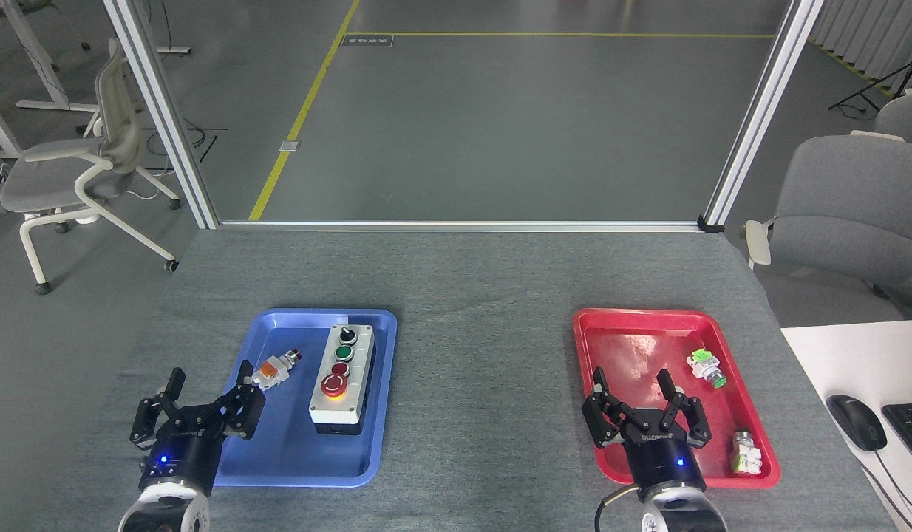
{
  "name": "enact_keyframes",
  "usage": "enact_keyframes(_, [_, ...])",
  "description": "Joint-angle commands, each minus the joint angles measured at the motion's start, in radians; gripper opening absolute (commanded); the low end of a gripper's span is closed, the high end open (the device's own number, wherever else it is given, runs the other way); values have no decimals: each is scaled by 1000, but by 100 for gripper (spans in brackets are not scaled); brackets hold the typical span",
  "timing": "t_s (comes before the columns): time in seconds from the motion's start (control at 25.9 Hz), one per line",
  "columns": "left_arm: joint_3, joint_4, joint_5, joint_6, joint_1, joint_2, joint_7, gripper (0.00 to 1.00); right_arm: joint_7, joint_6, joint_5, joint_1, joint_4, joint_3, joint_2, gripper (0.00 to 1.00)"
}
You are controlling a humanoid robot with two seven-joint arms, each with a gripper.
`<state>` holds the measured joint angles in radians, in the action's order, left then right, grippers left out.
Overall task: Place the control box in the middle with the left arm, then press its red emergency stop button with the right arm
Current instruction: 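Move the left gripper over the grey control box in the blue tray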
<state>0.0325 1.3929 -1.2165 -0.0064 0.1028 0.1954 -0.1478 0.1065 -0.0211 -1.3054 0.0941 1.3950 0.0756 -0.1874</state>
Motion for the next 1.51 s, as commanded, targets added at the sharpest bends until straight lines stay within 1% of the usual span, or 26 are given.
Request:
enact_keyframes(0.0, [1, 0, 2, 0, 0, 1, -6, 99, 2, 1, 0, 0, -1, 0, 2, 98])
enact_keyframes(0.12, [3, 3, 11, 0, 0, -4, -52, 99, 4, 4, -2, 1, -5, 1, 2, 98])
enact_keyframes(0.31, [1, 31, 14, -3, -3, -5, -53, 99, 4, 3, -2, 1, -5, 1, 0, 98])
enact_keyframes(0.42, [-8, 64, 12, -12, -29, -11, -53, 99, 4, 3, 0, 1, -5, 1, 0, 98])
enact_keyframes(0.46, [-13, 71, 11, -12, -34, -16, -53, 99, 4, 3, 0, 1, -7, 0, 0, 98])
enact_keyframes(0.54, [-57, 69, -6, 0, -35, -50, -53, 99, 4, 3, 0, 1, -8, 0, 0, 99])
enact_keyframes(0.62, [-111, 58, -20, 28, -35, -67, -52, 99, 4, 3, 0, 3, -11, 0, 2, 98])
enact_keyframes(0.77, [-238, 6, -130, 187, -23, -79, -50, 99, 4, 3, 0, 3, -13, 0, 2, 98])
enact_keyframes(0.85, [-264, -40, -144, 235, -11, -90, -47, 99, 4, 3, 0, 3, -14, -10, 2, 98])
enact_keyframes(1.08, [-264, -207, -149, 286, 72, -108, -38, 99, 4, 0, 0, 3, -14, -19, -1, 98])
enact_keyframes(1.16, [-264, -233, -149, 299, 83, -108, -36, 99, 4, 0, 0, 3, -16, -19, -1, 98])
enact_keyframes(1.35, [-264, -225, -143, 302, 83, -110, -33, 99, 4, 0, 0, 1, -16, -19, -3, 98])
enact_keyframes(1.47, [-264, -202, -130, 296, 75, -108, 1, 99, 4, 0, 0, 1, -16, -19, -3, 98])
